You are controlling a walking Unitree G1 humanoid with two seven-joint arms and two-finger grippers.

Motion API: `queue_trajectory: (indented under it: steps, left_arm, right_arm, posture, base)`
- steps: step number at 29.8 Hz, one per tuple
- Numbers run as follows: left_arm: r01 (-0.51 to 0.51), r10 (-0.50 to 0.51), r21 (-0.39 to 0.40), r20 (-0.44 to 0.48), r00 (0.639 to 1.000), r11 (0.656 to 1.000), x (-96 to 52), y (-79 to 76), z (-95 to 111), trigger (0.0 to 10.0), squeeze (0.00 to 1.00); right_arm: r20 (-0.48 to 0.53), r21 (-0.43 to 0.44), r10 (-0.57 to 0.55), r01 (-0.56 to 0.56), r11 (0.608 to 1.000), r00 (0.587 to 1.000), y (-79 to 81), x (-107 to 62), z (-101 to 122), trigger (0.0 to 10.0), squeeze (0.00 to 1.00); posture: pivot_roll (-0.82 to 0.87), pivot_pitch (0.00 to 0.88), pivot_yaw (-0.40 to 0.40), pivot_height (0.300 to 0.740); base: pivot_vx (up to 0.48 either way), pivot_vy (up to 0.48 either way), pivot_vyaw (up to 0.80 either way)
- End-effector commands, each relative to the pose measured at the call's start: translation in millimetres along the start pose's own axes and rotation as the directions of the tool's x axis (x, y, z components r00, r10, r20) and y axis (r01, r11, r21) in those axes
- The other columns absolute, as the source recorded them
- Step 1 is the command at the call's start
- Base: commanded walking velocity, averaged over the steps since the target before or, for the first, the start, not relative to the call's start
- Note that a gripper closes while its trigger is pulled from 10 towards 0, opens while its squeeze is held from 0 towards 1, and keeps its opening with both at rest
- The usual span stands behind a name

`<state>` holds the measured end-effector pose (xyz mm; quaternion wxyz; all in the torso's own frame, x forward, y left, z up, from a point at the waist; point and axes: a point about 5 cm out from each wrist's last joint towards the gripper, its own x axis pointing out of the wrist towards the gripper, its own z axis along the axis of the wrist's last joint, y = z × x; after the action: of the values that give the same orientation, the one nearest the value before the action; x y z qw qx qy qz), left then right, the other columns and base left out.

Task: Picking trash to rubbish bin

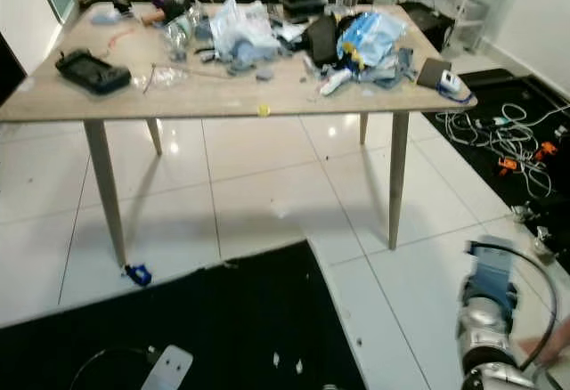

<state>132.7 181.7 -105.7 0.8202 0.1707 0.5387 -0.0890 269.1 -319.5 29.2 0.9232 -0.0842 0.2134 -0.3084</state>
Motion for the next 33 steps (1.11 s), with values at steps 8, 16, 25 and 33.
queue_trajectory:
  steps: [8, 16, 25, 33]
  left_arm:
    - [0.044, -0.044, -0.006, -0.055, 0.997, 0.999, -1.5, -9.3, -15, 10.0, 0.0]
    - [0.047, -0.047, 0.001, -0.055, 0.997, 0.999, -1.5, -9.6, -15, 10.0, 0.0]
    - [0.062, -0.061, 0.015, -0.052, 0.997, 0.998, -1.5, -12.3, -14, 10.0, 0.0]
    - [0.069, -0.067, 0.024, -0.056, 0.996, 0.997, -1.4, -13.3, -14, 10.0, 0.0]
  right_arm:
    - [0.398, 0.097, 0.236, -0.297, 0.95, 0.886, 30.2, 3.0, 101, 10.0, 0.0]
    - [0.537, 0.004, 0.452, -0.538, 0.843, 0.713, 67.8, -16.4, 140, 10.0, 0.0]
    - [0.573, -0.136, 0.612, -0.673, 0.727, 0.545, 100.6, -38.5, 162, 10.0, 0.0]
    - [0.548, -0.117, 0.623, -0.686, 0.718, 0.558, 106.4, -40.1, 155, 10.0, 0.0]
  posture:
    - [0.02, 0.094, 0.016, 0.74]
    - [0.01, 0.088, 0.012, 0.74]
    - [0.0, 0.083, 0.01, 0.74]
    - [0.0, 0.086, 0.007, 0.74]
  base:
    - [0.307, 0.0, 0.0]
    - [0.382, 0.0, 0.0]
    - [0.456, 0.0, 0.0]
    - [0.457, 0.0, -0.7]
